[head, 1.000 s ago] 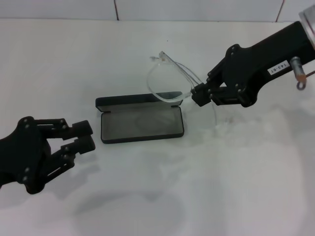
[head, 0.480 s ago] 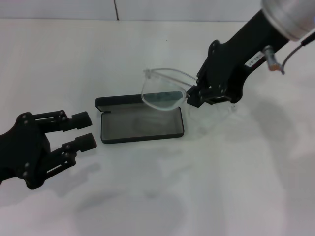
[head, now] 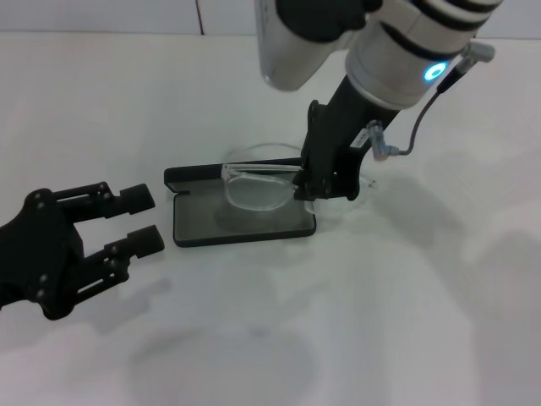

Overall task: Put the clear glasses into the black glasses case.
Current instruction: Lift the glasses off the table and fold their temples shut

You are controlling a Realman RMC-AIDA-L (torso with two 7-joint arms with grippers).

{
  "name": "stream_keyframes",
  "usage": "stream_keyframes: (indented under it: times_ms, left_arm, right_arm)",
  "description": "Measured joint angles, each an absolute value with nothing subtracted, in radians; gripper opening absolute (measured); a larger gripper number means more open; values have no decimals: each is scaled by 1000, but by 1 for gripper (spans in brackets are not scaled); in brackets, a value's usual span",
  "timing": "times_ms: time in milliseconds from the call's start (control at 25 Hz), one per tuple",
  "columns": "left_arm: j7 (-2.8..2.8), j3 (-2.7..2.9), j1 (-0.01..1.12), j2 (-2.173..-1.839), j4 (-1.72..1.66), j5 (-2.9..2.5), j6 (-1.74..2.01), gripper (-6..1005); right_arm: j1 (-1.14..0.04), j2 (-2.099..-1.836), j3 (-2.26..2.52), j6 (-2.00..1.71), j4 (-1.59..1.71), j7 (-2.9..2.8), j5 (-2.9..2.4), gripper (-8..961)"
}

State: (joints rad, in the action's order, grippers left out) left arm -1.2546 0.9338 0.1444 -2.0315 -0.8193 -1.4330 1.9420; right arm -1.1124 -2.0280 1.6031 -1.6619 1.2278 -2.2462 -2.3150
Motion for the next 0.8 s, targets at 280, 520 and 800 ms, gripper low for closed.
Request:
stream_keyframes:
  times_ms: [280, 520, 800]
  left_arm:
    - [-1260, 919, 157, -2034, -815, -1432, 1938, 426]
    - [-1281, 919, 168, -2037, -814, -1426, 1917, 422]
    - [-1286, 917, 185, -2044, -813, -1427, 1886, 418]
  right_arm:
    - [-1076, -2028, 1711, -1562, 1231, -2246, -2308, 61]
    - [-1039, -2028, 1722, -1529, 1252, -2224, -2298, 61]
    - [-990, -2026, 1598, -1588, 1259, -2143, -2176, 61]
